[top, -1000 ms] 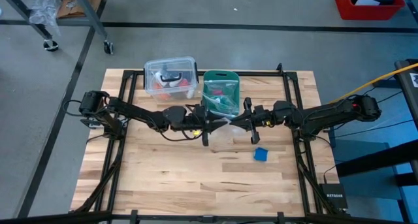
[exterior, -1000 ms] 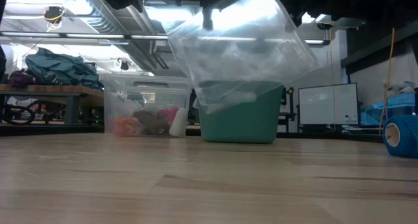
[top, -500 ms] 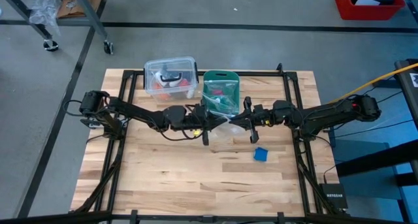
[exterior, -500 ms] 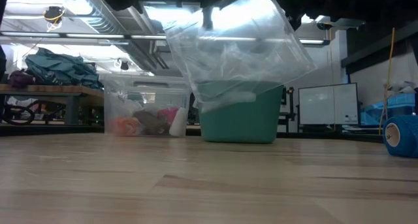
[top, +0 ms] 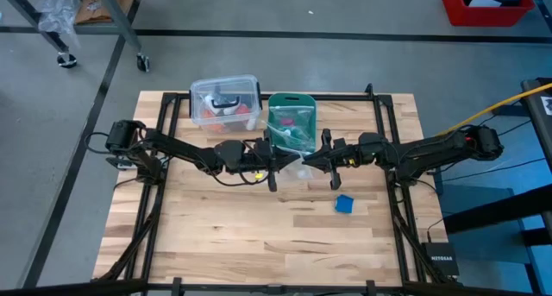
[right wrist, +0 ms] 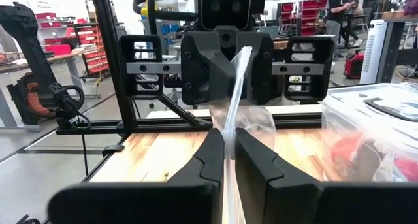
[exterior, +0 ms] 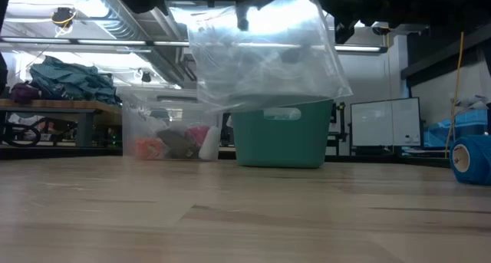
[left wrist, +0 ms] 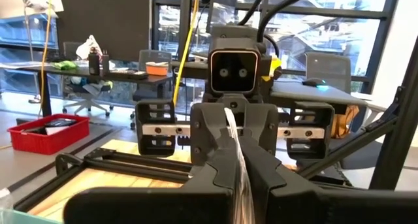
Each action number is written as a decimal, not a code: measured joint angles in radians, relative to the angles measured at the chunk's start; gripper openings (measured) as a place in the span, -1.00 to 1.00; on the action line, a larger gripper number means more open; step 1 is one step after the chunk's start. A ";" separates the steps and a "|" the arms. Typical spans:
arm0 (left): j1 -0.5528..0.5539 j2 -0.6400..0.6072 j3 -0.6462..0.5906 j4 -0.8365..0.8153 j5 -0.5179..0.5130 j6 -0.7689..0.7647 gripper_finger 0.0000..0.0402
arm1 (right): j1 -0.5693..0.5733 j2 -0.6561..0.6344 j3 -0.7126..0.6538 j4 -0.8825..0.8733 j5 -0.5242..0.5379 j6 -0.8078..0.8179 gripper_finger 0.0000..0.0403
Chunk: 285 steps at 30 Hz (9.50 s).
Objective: Roll bandage
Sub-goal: Open the transparent zip bag
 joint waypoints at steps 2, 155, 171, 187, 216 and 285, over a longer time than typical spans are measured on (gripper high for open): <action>0.000 0.000 0.000 0.004 -0.001 0.012 -1.00 | 0.000 0.000 -0.001 0.000 0.000 0.000 -0.87; -0.075 -0.006 0.005 -0.042 0.169 0.030 -1.00 | 0.001 0.053 -0.004 -0.088 -0.198 0.014 -0.03; -0.062 -0.005 0.003 -0.042 0.139 0.030 -1.00 | 0.001 0.052 -0.003 -0.087 -0.220 0.015 -0.04; -0.062 -0.004 0.003 -0.041 0.117 0.030 -1.00 | 0.001 0.052 -0.003 -0.087 -0.153 0.015 -0.04; -0.058 -0.003 0.003 0.065 0.117 0.171 -1.00 | 0.001 0.051 -0.002 -0.266 -0.178 0.149 -0.04; -0.167 -0.004 0.071 0.024 -0.158 0.174 -0.64 | 0.001 0.104 0.346 -0.565 0.477 -0.255 -1.00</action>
